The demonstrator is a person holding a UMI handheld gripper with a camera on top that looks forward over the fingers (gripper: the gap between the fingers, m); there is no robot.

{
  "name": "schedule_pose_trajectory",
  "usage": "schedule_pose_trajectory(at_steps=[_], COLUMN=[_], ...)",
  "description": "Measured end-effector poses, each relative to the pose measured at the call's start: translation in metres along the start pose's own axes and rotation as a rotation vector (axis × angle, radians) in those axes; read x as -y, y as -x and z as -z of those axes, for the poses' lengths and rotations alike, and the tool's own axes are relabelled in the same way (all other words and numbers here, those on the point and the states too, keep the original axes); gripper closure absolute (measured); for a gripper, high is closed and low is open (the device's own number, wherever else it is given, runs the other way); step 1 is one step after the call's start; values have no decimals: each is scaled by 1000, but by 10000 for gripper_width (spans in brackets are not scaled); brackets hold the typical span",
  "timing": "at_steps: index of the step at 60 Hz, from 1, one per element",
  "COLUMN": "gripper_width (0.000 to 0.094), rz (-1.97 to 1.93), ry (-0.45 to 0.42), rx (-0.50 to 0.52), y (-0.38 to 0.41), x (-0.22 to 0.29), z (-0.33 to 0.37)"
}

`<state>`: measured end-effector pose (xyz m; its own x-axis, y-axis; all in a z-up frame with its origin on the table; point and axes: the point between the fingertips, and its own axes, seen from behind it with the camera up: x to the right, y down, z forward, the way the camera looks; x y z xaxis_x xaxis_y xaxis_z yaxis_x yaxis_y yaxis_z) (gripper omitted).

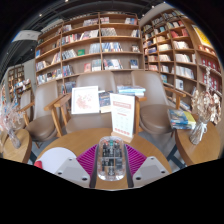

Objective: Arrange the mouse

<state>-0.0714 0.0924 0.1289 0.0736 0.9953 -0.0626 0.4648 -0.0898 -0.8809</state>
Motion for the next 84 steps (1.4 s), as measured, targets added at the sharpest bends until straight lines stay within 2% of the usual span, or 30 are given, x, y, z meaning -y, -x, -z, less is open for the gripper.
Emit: schedule_pose_trajectory(at_steps=[6, 17, 33, 45, 47, 48, 51, 52, 55, 60, 70, 84], gripper_width=[516, 515, 501, 439, 386, 331, 92, 68, 118, 74, 81, 84], rz=[2, 34, 70, 66, 66, 66, 70, 70, 69, 67, 96, 103], ry=[-1, 72, 135, 124, 124, 124, 121, 117, 99, 82, 27, 25], rx=[36, 99, 85, 54, 50, 50, 51, 50, 57, 67, 63, 33], y=[74, 188, 242, 242, 243, 244, 243, 244, 244, 238, 208, 145], x=[4, -54, -121, -132, -132, -132, -129, -127, -119, -107, -90, -128], z=[-3, -26, -66, -75, -74, -73, -69, -66, -55, -23, 65, 205])
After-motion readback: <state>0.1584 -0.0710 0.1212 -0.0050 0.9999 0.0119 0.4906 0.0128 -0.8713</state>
